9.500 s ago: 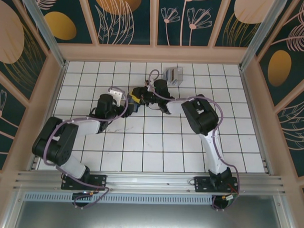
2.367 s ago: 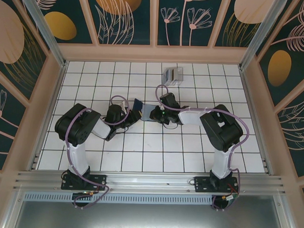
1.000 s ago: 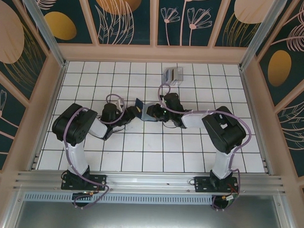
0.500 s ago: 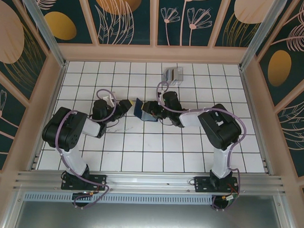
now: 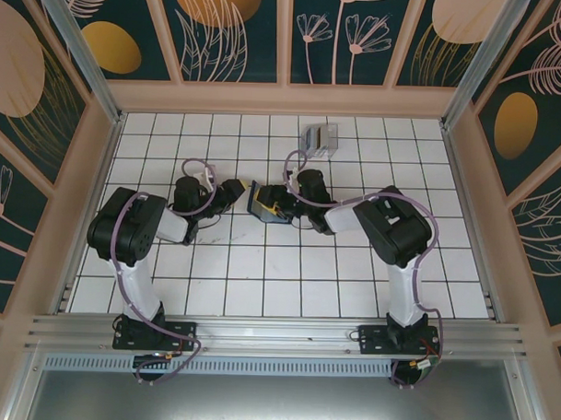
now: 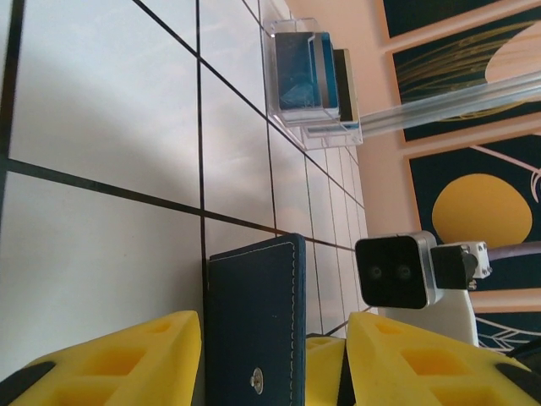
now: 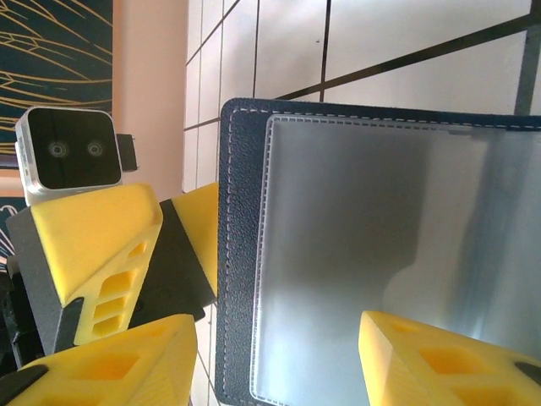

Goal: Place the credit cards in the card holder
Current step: Flip over the card slot in the card holder.

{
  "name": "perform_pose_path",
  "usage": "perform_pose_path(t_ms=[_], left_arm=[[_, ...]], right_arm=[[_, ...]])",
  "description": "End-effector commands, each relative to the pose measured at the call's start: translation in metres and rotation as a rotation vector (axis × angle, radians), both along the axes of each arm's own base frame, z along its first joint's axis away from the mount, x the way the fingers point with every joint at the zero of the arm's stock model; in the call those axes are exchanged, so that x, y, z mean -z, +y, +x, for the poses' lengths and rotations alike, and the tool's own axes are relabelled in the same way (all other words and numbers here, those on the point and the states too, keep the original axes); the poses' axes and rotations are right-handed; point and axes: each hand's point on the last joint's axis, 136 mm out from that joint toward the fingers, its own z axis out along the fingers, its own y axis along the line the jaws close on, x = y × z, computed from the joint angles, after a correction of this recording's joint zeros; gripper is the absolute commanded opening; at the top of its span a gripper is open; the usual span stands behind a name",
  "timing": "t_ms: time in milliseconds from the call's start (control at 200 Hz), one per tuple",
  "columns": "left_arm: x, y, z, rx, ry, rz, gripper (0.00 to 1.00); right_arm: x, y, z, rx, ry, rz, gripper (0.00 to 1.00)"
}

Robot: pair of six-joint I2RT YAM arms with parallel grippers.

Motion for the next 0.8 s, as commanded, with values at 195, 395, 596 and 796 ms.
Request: perform_pose_path(t_ms=[195, 395, 596, 796], left_arm=[[0.015, -0.001, 0.002, 0.049, -0.004, 0.095, 0.49], [0.020, 0.002, -0.003, 0.043, 0.004, 0.113, 0.48], [0.019, 0.003, -0.004, 0.037, 0.003, 0.114, 0.48], [0.018, 0.005, -0.005, 0.030, 0.005, 0.117, 0.48]], right_arm=[[-0.031, 0.003, 0.013, -0.019, -0.061, 0.080, 0.55], [-0.056, -0.024, 0.029, 0.021, -0.151, -0.016, 0.56], [-0.053, -0.065, 0.063, 0.121, -0.167, -0.212, 0.56], [-0.052, -0.102, 0.093, 0.191, -0.192, -0.384, 0.56]])
